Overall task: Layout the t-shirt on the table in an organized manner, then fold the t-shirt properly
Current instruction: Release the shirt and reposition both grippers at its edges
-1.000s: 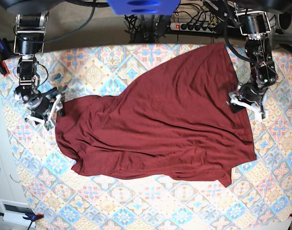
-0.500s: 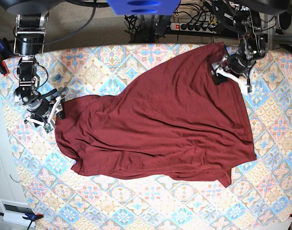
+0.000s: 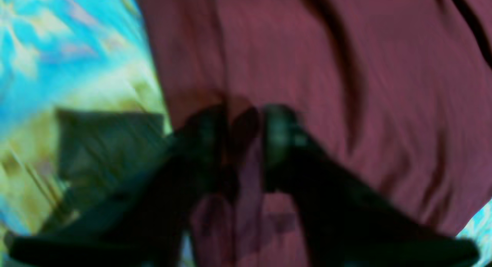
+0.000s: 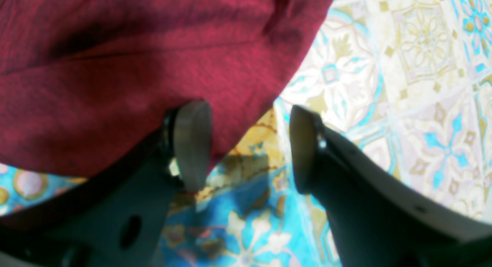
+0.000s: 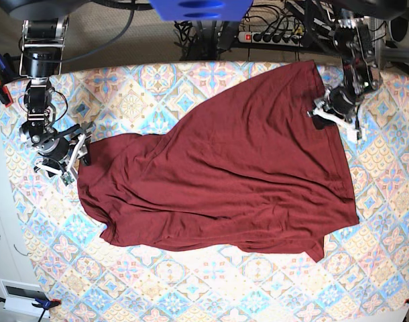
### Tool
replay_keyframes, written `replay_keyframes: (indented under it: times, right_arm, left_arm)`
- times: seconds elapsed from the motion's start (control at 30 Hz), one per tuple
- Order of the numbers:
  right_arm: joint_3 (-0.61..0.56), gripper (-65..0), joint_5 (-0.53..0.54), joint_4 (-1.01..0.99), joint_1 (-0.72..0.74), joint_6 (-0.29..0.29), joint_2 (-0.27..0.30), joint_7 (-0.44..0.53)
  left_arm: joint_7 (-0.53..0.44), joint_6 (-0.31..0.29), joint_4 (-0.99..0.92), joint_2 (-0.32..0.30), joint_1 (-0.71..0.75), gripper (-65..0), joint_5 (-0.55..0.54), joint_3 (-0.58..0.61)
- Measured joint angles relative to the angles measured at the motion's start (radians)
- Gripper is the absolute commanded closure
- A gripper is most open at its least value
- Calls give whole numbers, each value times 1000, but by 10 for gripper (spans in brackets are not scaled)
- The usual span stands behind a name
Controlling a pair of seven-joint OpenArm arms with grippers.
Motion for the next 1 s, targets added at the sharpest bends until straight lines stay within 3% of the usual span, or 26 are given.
replay_keyframes:
  times: [0.17,0.27,0.37,0.47,0.57,0.67,0.83,0.9,0.97,1.0]
  right_arm:
    - [-3,-311,2,2,3,0,0,1]
    - [-4,-311,0,3,-1,0,0,2]
    - [-4,-311,1,3,0,0,0,0]
    - [-5,-311,-1,3,2,0,0,-1]
    - [-5,-311,-1,3,2,-1,1,0]
    - [-5,-311,2,3,2,0,0,0]
    - [-5,-313,-1,14,-3,-1,2,-12]
    - [-17,-314,1,46,-5,30,3,-50]
    - [-27,-312,-2,74,-2,102,1,-102]
    - [-29,-311,3,92,-3,103,-4,-122]
  left_arm:
    - [19,-24,-93,-84,-111,-116,8,11]
    - [-54,-14,-158,-127,-150,0,22,19]
    - [-51,-33,-268,-172,-216,0,2,13]
    - [-26,-5,-317,-184,-269,0,25,10]
    - [-29,-4,-269,-177,-242,0,40,11]
    - [-103,-13,-262,-179,-207,0,34,11]
    - [-103,-8,-345,-222,-245,0,45,-65]
    - [-97,21,-422,-259,-293,0,87,-87]
    - [-107,16,-508,-304,-342,0,84,-93]
    - [-138,22,-538,-314,-366,0,86,-91]
